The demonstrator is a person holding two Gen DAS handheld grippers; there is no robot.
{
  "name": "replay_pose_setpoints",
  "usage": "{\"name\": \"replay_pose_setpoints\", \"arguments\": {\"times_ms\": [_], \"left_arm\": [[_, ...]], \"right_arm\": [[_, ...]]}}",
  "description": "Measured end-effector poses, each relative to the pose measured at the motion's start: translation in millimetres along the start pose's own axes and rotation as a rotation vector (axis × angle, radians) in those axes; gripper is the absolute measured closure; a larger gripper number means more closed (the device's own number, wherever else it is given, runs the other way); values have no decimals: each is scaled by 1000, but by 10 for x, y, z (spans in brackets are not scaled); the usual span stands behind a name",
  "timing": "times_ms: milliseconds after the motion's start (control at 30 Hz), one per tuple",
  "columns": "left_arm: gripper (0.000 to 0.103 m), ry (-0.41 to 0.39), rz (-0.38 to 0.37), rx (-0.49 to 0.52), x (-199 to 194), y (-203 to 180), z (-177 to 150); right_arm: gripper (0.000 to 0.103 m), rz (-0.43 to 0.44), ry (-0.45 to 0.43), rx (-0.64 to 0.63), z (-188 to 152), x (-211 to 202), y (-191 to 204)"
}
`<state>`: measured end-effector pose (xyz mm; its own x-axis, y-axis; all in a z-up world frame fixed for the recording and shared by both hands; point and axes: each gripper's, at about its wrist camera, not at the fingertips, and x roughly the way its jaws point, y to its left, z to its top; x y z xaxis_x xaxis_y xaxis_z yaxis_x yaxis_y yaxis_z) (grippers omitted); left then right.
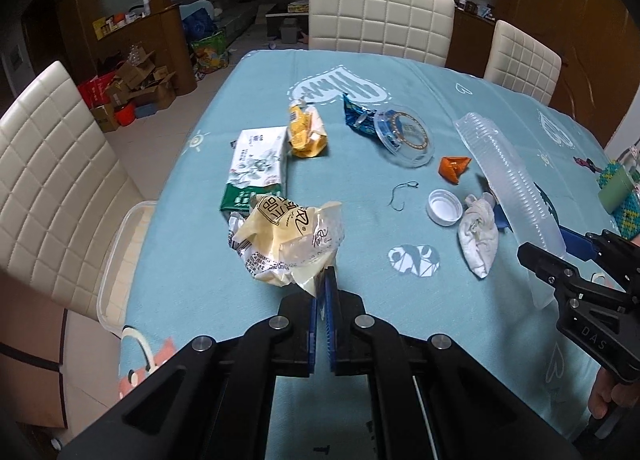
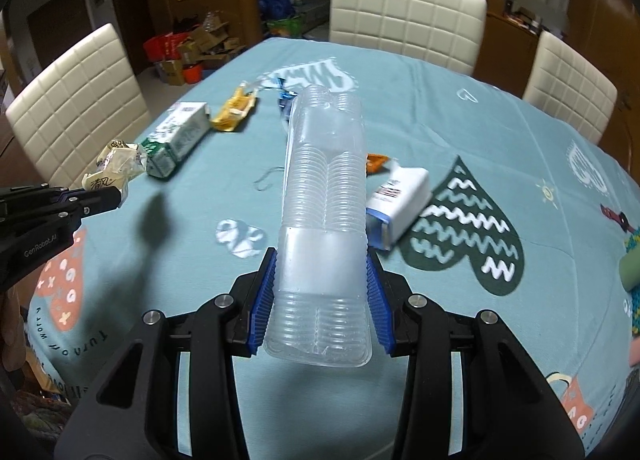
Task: Collect trash
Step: 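Grasp the crumpled snack bag with the left tool while the right tool holds the cup stack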
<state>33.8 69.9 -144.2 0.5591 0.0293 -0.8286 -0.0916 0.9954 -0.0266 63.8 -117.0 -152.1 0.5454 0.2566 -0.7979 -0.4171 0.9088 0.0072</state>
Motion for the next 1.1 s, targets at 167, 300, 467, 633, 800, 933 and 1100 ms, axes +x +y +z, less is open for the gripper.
{"name": "replay_pose_setpoints", "arguments": {"times_ms": [167, 300, 467, 633, 800, 933, 1100], "left_arm": [[99, 4, 12, -25, -33, 145, -59], [99, 5, 21, -48, -53, 265, -94], [99, 0, 35, -76, -82, 412, -128], [99, 1, 48, -100, -89, 547, -148], [99, 2, 60, -123, -94, 695, -159], [99, 3, 69, -147, -77, 830, -158], [99, 4, 83, -181, -53, 1001, -155]], "right_arm": [[58, 31, -1, -40, 30, 0, 216], [58, 55, 2, -76, 54, 13, 378], [58, 82, 1, -113, 105, 30, 558], [58, 108, 3, -149, 162, 70, 734], [58, 133, 6, -181, 223, 117, 916], [58, 151, 6, -214, 284, 154, 1069], [58, 174, -2, -264, 399, 204, 1294]]}}
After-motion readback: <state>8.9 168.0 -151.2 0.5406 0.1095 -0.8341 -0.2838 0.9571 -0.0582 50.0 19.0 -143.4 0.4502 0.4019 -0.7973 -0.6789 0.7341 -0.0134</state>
